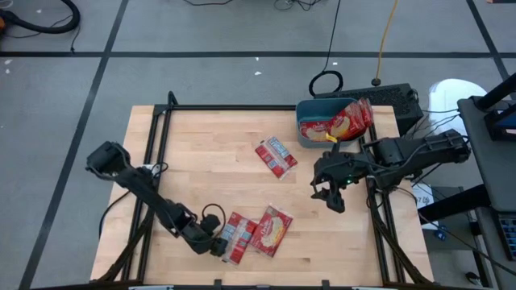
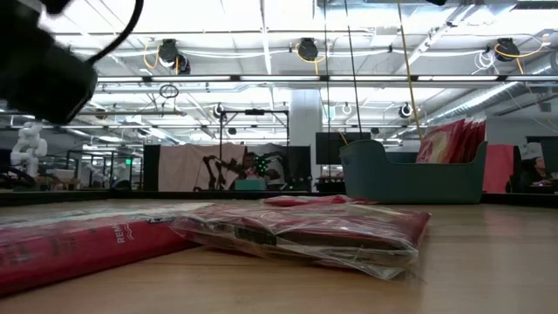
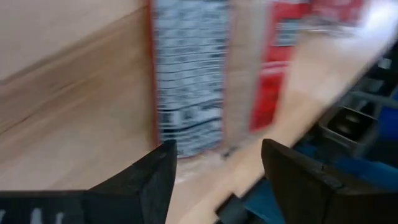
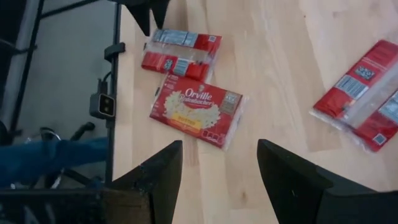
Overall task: Sort popcorn bags into baskets
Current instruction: Put the popcorn bag into the blue bin
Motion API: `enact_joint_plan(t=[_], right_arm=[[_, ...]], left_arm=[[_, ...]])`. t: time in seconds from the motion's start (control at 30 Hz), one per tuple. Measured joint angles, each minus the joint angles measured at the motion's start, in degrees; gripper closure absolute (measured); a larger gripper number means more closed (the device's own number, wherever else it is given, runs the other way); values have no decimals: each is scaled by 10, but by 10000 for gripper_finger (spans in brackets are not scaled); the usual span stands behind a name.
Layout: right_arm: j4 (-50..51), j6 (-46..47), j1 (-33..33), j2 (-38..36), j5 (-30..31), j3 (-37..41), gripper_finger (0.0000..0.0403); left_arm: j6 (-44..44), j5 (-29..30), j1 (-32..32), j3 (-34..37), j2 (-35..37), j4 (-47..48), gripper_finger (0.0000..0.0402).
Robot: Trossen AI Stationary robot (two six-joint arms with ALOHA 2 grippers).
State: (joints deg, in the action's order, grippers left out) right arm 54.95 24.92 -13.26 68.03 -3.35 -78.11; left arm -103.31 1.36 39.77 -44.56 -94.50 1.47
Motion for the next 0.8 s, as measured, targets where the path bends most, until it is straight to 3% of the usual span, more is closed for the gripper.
enact_joint_plan(t=[0.3, 0.5, 0.8], right_arm=[[18, -8, 0, 0, -20, 0, 203], [19, 12, -5, 0, -29, 0, 203], [-27, 13, -5, 0, -27, 37, 203]], left_arm=[[-23, -25, -1, -1, -26, -1, 200], [-49, -46, -3, 0, 3, 6, 227], [-57, -44, 1, 0, 37, 43, 226]])
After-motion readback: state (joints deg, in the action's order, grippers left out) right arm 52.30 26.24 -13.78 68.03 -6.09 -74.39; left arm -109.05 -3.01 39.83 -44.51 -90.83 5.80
